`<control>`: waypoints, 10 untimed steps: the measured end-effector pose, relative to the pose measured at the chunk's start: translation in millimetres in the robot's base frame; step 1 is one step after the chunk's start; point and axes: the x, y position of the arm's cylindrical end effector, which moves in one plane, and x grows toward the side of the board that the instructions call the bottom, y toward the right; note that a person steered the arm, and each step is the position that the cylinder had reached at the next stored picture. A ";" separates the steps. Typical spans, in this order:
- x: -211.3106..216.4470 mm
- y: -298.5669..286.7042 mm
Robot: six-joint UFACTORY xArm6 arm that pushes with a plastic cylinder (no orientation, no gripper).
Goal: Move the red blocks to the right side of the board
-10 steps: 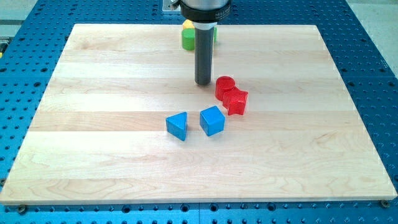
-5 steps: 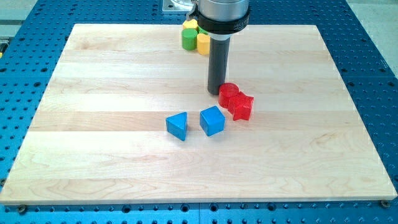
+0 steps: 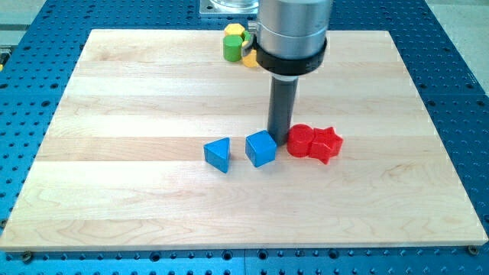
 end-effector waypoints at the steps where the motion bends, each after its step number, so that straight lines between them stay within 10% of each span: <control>1: 0.7 10.3; 8: 109.1 59.2; 10: 28.0 67.3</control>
